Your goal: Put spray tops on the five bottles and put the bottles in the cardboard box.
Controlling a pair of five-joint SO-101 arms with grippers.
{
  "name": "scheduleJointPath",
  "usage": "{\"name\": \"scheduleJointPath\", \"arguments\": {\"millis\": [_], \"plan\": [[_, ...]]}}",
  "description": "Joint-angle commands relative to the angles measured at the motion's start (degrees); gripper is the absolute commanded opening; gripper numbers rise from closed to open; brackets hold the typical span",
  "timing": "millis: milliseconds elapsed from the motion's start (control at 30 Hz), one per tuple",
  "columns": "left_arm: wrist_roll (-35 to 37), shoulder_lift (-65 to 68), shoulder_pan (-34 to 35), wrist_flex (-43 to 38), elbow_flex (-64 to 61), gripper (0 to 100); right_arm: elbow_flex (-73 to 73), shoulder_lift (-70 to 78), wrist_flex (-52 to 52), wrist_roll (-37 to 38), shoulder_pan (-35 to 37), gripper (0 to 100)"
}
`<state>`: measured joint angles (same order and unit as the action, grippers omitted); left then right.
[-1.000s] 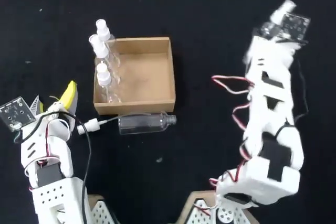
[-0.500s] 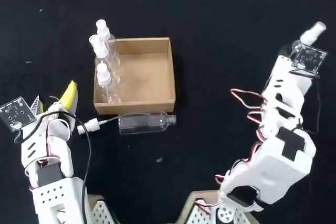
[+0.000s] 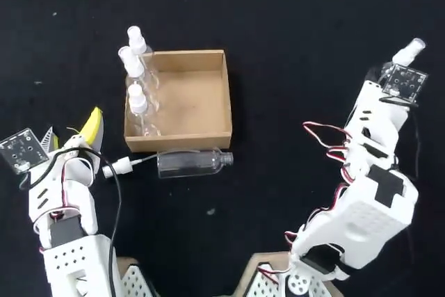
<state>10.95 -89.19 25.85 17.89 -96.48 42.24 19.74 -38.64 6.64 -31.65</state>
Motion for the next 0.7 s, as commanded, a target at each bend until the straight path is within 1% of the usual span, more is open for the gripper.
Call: {"name": "scheduleJointPath", "arguments": {"millis": [0, 133, 300, 367, 667], "plan": [[-0.1, -0.8, -0.8, 0.3, -1.4, 24, 1.2, -1.1, -1.6, 0.4, -0.4, 1.1], [-0.1, -0.9, -0.8, 0.3, -1.4, 24, 1.6, -1.1, -1.6, 0.6, 0.2, 2.0], [-0.1, -0.9, -0.7, 0.3, -1.4, 24, 1.8, -0.8, -1.1, 0.6, 0.4, 15.0], [-0.1, -0.9, -0.7, 0.3, -1.4, 24, 1.8, -1.0, -1.1, 0.5, 0.4, 17.9], [-0.1, -0.9, -0.7, 0.1, -1.4, 24, 2.4, -1.2, -1.5, 0.7, 0.4, 18.4]]}}
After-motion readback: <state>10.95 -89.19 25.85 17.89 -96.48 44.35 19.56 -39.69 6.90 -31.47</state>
